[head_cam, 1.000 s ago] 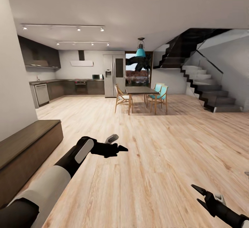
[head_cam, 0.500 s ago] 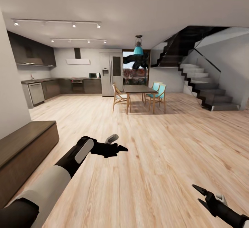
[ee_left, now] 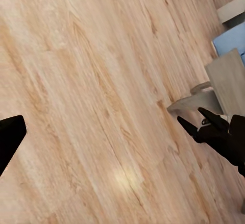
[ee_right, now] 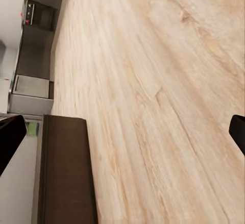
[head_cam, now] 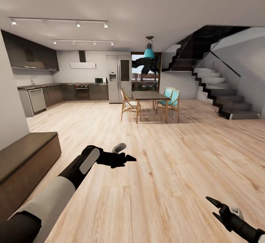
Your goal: Place each of the two pumpkins and all three candles from the living room inside a cabinet in the living room (use any cabinet), then make sure every cabinet is closed, and position the cauldron so it is next to a table in the living room.
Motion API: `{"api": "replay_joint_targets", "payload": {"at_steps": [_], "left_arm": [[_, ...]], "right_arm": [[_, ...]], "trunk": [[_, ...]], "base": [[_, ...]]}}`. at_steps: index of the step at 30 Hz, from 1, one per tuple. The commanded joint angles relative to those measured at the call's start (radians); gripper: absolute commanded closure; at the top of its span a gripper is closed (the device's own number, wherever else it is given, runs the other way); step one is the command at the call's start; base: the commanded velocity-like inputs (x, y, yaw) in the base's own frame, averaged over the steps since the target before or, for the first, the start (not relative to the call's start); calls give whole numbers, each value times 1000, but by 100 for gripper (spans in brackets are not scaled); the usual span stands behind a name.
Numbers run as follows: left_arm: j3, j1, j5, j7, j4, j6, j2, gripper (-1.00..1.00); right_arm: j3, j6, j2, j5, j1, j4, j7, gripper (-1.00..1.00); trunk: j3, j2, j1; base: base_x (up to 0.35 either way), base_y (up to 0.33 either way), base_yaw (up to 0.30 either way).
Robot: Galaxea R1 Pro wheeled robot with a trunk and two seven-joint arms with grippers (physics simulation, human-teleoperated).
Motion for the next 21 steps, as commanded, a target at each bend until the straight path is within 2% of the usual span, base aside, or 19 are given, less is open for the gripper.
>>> {"api": "replay_joint_targets", "payload": {"at_steps": [1, 8, 21], "left_arm": [[-2, -1, -9, -10, 0, 0, 1, -100], [-2, -1, -9, -10, 0, 0, 1, -100], [-2, -1, -10, -10, 0, 0, -1, -100]], "right_arm": [[8, 8, 0, -13, -1, 0, 2, -100], [9, 10, -1, -20, -1, 0, 1, -100], [9, 8, 0, -20, -1, 0, 1, -100]], "trunk": [[-1, 0, 0], [-1, 0, 0], [-1, 0, 0]], "base": [[315, 121, 0], [316, 101, 0], [327, 7, 0]]}}
